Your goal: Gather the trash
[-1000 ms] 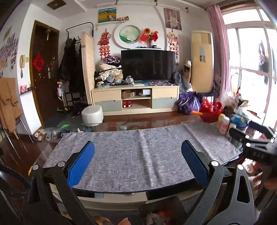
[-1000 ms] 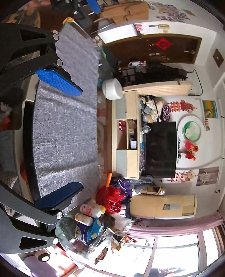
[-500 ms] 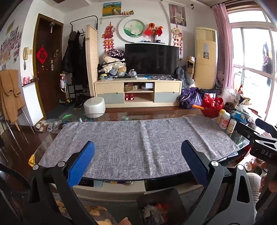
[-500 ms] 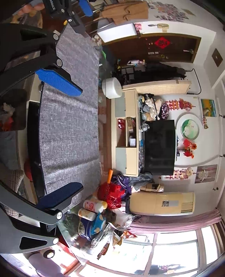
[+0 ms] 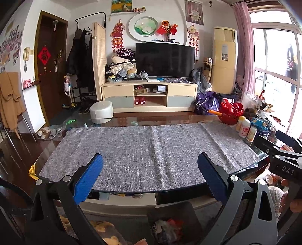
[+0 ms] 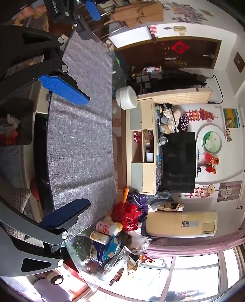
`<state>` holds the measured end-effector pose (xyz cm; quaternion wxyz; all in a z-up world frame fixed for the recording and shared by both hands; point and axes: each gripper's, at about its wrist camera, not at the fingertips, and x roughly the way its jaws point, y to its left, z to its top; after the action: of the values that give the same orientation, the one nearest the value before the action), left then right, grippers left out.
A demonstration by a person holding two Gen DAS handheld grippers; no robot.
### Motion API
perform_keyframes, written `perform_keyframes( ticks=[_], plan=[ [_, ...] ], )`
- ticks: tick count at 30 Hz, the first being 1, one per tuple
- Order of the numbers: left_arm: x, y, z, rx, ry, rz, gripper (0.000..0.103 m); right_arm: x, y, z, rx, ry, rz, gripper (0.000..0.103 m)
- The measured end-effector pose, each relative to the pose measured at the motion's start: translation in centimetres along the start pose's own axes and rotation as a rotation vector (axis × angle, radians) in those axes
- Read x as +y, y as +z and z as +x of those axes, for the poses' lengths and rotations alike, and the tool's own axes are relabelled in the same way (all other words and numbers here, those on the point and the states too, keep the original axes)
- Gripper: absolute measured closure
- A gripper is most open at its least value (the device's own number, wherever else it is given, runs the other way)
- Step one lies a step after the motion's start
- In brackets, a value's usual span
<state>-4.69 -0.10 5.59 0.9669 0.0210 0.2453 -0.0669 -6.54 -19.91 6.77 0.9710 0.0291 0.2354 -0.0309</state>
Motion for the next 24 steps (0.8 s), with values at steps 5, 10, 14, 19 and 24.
perform_keyframes(
  ticks=[5,10,14,19,24],
  plan=[
    [0.02,0.05,0.03,-0.001,-0.005,0.001,0.008,0.01,0.02,0.0,0.002,0.001,-0.001,0.003],
    [0.19,0.13,-0.04,-0.002,-0.011,-0.013,0.008,0.29,0.21,0.15,0.008,0.003,-0.003,0.003],
    [0.37,0.23,-0.09,-0.005,-0.007,-0.02,0.008,0.47,0.26,0.54,0.018,0.001,-0.004,0.003],
    [0.53,0.22,0.12,-0.002,-0.005,-0.026,0.008,0.67,0.26,0.81,0.023,0.001,-0.006,0.003],
    [0.67,0.24,0.17,-0.001,-0.005,-0.028,0.008,0.7,0.28,0.86,0.024,0.002,-0.005,0.003]
  ],
)
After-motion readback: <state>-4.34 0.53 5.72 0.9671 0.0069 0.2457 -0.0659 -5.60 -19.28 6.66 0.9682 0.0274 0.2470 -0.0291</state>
